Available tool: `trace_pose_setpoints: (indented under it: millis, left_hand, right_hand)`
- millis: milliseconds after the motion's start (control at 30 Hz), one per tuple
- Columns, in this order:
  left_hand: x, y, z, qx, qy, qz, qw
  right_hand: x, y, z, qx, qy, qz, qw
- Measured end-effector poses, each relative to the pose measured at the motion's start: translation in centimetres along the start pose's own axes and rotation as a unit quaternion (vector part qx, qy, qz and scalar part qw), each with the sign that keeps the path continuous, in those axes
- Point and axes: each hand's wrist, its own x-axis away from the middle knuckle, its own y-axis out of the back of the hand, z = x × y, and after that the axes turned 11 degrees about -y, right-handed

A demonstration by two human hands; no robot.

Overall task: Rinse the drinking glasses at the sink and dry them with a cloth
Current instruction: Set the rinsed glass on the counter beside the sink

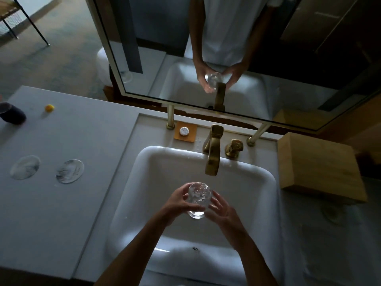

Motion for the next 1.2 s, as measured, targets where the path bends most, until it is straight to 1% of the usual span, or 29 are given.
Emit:
trace_pose_setpoints:
  millis: [167, 300, 433, 533, 667, 767, 967, 1100, 1200]
  left_hand:
    - [2.2, 0.2, -1.4, 0.022, 0.004, 0.032, 0.999]
    - [3.8, 0.4, -1.9, 0.039, -0.003, 0.048, 0.998]
    - [4.9, 0.4, -1.4, 0.047, -0.014, 0.044, 0.998]
    - [5.0, 0.3, -1.2, 0.045, -0.031, 0.043, 0.998]
    - [4.9, 0.8, -1.4, 0.058, -0.055, 0.014, 0.997]
    - [5.3, 0.9, -0.8, 0.063, -0.055, 0.01, 0.996]
    - [4.7, 1.1, -1.2, 0.021, -0.073, 0.022, 0.997]
    - [4.5, 1.9, -1.9, -0.019, -0.087, 0.02, 0.996]
    - [4.4, 2.1, -2.7, -0.055, -0.088, 0.027, 0.994]
  right_hand:
    - [2.1, -1.6, 1.4, 0.069, 0.046, -0.01, 0.997]
    - [3.2, -2.7, 1.6, 0.095, 0.075, -0.032, 0.992]
    - [4.1, -2.9, 0.6, 0.085, 0.077, -0.056, 0.992]
    - [4.3, -2.8, 0.6, 0.087, 0.078, -0.062, 0.991]
    - [3.8, -3.7, 1.6, 0.091, 0.087, -0.065, 0.99]
    - [3.7, -3.5, 1.5, 0.097, 0.09, -0.062, 0.989]
    - [2.7, -2.8, 0.7, 0.042, 0.072, -0.061, 0.995]
    - [2.3, -3.2, 0.8, 0.014, 0.084, -0.036, 0.996]
    - [2.1, -3.4, 0.5, -0.032, 0.081, -0.027, 0.996]
